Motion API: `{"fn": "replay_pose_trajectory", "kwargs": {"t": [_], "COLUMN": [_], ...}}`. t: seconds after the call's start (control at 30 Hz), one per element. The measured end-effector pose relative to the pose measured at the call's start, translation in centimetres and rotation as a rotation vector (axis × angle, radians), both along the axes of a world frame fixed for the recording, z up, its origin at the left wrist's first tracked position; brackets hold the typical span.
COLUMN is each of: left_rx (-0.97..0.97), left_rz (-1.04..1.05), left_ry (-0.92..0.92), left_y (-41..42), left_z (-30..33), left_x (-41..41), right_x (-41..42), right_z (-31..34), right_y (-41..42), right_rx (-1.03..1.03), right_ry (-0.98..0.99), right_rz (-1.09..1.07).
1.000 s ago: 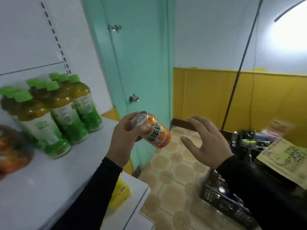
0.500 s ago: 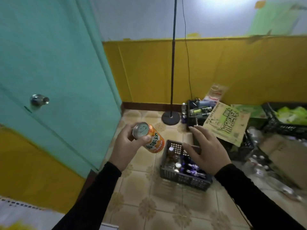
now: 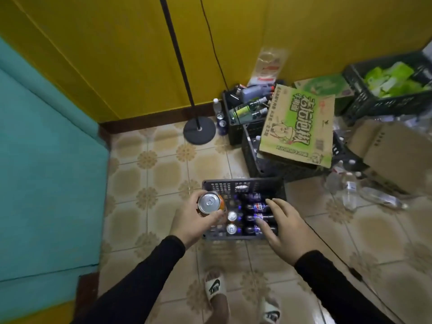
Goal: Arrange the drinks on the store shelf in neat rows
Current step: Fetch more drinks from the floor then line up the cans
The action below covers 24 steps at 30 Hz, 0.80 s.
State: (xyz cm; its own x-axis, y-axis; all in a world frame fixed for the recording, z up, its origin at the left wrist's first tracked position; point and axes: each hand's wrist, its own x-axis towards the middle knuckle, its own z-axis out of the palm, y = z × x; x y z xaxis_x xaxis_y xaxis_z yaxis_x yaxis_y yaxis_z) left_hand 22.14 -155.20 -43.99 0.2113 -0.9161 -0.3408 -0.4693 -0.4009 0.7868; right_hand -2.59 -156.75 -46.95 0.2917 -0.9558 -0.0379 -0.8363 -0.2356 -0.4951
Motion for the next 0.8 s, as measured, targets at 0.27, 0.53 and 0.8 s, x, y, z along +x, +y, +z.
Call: {"fn": "replay_pose_trajectory", "kwargs": {"t": [0.27,0.53,0.8], "left_rx": [0.117,0.135,0.269], "left_rz": [0.055,0.097,-0.052], "left_ry": [-0.064,-0.141,-0.238], "left_y": [-7.7,-13.1,-14.6], "left_z": [-25.6,-48.2,-58.2], "left_x": [-2.3,-4.4,-5.3], "right_x": [-1.4,-1.8,-2.4], "right_z": [-24.3,-45.2,-49.2], "right_y": [-5.2,-6.7,-5.2], "right_rx": [0.212,0.31,0.349], "right_ry": [0.117,0.2,0.231], "right_rz": [-0.033,0.056,0.061]}}
